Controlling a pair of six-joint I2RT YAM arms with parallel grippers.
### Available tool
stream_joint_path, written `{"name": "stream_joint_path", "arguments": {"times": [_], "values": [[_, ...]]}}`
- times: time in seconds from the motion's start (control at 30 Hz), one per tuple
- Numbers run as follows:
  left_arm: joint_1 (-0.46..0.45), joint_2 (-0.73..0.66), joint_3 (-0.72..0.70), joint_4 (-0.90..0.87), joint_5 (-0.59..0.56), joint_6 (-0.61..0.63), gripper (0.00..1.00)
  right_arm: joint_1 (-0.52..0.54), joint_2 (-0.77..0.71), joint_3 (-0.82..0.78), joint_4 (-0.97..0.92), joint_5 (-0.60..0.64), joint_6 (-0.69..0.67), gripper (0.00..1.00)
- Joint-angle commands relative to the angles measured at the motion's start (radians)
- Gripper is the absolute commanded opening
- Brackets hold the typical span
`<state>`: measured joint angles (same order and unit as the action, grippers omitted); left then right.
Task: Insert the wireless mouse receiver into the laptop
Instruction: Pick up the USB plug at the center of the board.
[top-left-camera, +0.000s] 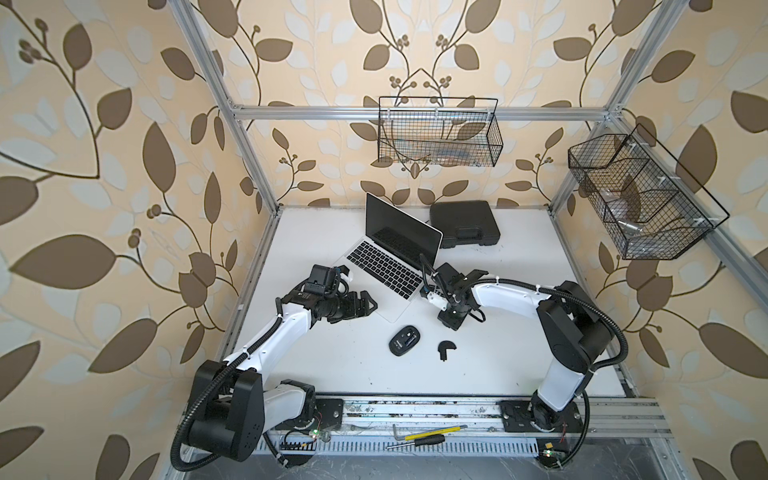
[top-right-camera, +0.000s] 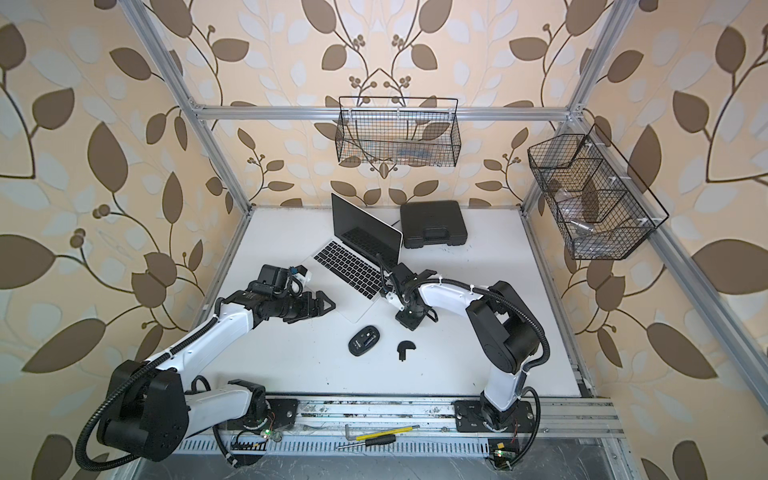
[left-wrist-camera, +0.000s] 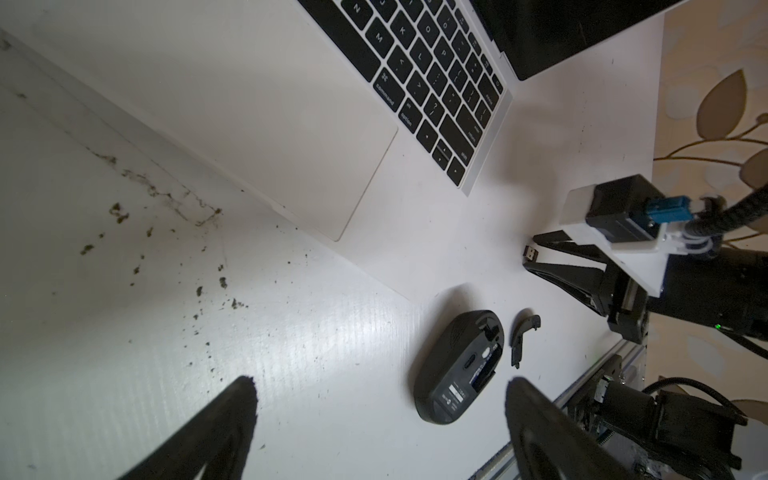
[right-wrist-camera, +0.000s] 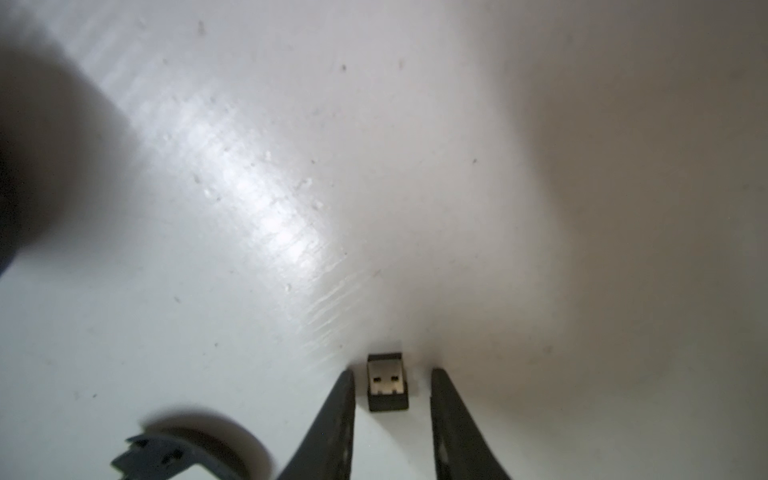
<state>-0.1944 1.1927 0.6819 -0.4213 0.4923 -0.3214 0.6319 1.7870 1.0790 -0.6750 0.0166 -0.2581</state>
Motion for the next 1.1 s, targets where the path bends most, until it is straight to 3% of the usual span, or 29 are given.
{"name": "stream_joint_path", "arguments": {"times": [0.0, 0.53, 0.77, 0.93, 1.07], "values": [[0.010, -0.013, 0.012, 0.010, 0.029, -0.010, 0.95, -0.010, 0.050, -0.024, -0.107, -0.001, -0.015, 0.31], [0.010, 0.000, 0.015, 0.010, 0.037, -0.007, 0.95, -0.006, 0.095, -0.014, -0.065, -0.017, -0.040, 0.21], [0.024, 0.018, 0.039, 0.040, 0.009, -0.012, 0.95, -0.001, 0.089, -0.019, -0.009, -0.062, -0.013, 0.11], [0.114, 0.144, 0.230, -0.014, -0.064, 0.089, 0.94, -0.003, 0.080, 0.003, 0.065, -0.072, 0.050, 0.11], [0.214, 0.349, 0.440, -0.032, -0.044, 0.123, 0.90, -0.016, 0.104, 0.050, 0.104, -0.055, 0.078, 0.11]]}}
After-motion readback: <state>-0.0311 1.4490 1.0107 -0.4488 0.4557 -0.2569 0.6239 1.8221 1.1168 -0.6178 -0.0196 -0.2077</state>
